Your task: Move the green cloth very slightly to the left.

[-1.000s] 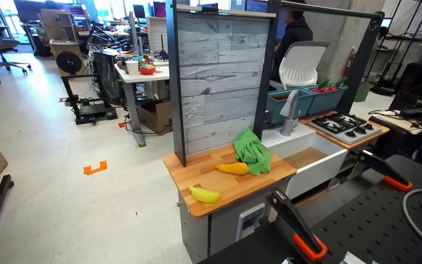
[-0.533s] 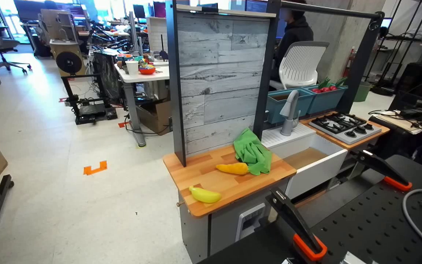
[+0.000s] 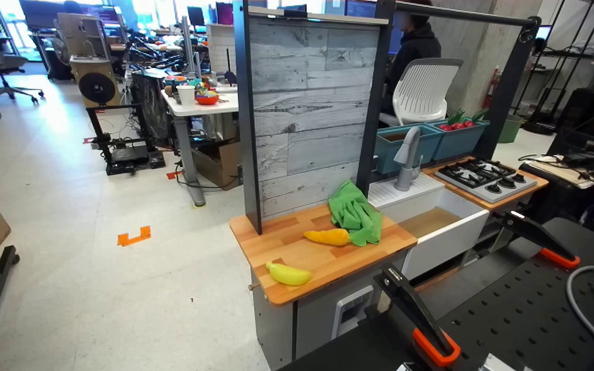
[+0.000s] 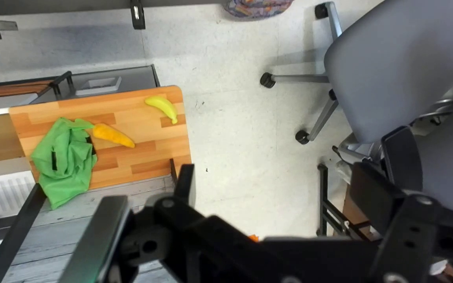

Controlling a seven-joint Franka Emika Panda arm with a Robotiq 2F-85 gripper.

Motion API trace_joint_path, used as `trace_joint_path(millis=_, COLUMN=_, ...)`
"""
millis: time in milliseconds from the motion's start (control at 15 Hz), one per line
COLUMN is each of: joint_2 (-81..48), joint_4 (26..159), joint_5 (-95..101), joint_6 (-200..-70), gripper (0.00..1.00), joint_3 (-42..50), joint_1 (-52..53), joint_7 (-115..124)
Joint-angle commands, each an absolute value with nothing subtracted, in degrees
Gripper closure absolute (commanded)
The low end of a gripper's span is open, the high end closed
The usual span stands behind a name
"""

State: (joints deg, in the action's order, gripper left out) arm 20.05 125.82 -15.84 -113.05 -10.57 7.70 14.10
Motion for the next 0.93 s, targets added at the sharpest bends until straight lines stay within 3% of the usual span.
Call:
trace_joint_path(millis=0, joint_2=13.3, joint_4=124.1, joint_5=-13.4, joint_6=-120.1, gripper=0.0, joint_3=-9.4, joint_1=5.9, joint_7=12.6)
trace_joint_path(millis=867, joint_2=-15.1, joint_4=115.8, joint_5=-9.3, joint_6=-138.9, gripper=0.0, joint_3=1.6, joint_1=-3.3, joint_7=4.8)
